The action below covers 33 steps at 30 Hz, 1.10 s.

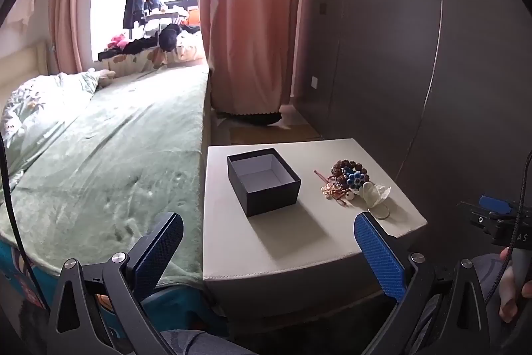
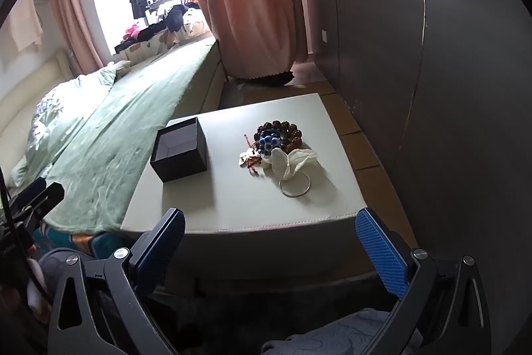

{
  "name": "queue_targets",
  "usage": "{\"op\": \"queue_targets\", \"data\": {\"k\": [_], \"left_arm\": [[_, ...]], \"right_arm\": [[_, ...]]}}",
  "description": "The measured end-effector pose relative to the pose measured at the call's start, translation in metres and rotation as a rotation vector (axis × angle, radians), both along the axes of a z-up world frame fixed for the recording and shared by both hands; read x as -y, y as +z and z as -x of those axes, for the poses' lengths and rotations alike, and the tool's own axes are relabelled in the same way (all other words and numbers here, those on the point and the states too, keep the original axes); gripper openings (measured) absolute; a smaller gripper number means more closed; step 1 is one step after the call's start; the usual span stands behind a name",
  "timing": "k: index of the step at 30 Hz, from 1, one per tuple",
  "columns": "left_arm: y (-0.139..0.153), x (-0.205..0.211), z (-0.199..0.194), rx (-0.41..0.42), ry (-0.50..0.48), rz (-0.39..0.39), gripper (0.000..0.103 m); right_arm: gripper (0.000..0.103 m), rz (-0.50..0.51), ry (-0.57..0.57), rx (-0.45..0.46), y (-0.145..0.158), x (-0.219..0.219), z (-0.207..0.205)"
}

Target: Organize jewelry

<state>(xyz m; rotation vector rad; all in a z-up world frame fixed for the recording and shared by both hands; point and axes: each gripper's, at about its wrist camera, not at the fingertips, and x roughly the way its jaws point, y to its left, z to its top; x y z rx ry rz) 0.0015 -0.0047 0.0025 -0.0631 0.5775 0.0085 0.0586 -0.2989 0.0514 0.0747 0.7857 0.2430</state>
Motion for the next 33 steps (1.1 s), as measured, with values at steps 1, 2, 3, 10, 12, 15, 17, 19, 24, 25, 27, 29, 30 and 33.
{"op": "queue_targets", "data": {"k": [1,2,3,10,12,15,17,19,24,25,27,29,30,33], "left_arm": [[0.0,0.001,0.0,0.002,0.0,-0.001,0.102],[0.001,0.001,-0.001,0.003,0.001,-0.001,0.102],[0.001,0.002,-0.002,0.003,0.002,0.001,0.102],[0.001,0.001,-0.001,0.003,-0.002,0.005,0.102],[0.002,0.003,-0.002,0.004,0.001,-0.002,0.102],[0.002,0.005,-0.004,0.001,-0.001,-0.002,0.102],[0.001,0.001,-0.001,0.007,0.0,0.005,0.102],[0.002,0.001,-0.001,0.008,0.002,0.009,0.102],[0.001,-0.001,0.0,0.008,0.002,0.013,0.102],[0.001,-0.001,-0.001,0.007,0.002,0.011,0.102],[0.001,-0.004,0.002,0.006,0.0,0.012,0.102],[0.001,-0.004,0.002,0.009,0.002,0.012,0.102],[0.001,-0.004,0.002,0.011,0.002,0.014,0.102],[0.0,-0.007,0.002,0.012,0.007,0.018,0.102]], "right_arm": [[0.103,-0.001,0.0,0.003,0.0,0.0,0.0],[0.103,-0.003,0.0,0.004,0.0,0.0,0.0],[0.103,-0.006,0.001,0.005,0.0,0.001,0.0],[0.103,-0.002,0.006,0.008,0.0,0.001,-0.001],[0.103,0.002,0.007,0.01,0.0,0.0,-0.001],[0.103,0.003,0.008,0.01,0.0,0.0,-0.001],[0.103,0.003,0.007,0.01,0.0,0.001,-0.001],[0.103,0.005,0.008,0.01,0.0,0.001,-0.001],[0.103,0.004,0.008,0.015,0.001,0.0,0.0],[0.103,0.003,0.008,0.016,0.001,0.001,0.0],[0.103,0.001,0.008,0.017,0.001,0.001,0.001],[0.103,0.001,0.008,0.018,0.001,0.002,0.0],[0.103,0.0,0.008,0.017,0.001,0.003,0.0],[0.103,-0.002,0.009,0.017,0.001,0.001,0.001]]}}
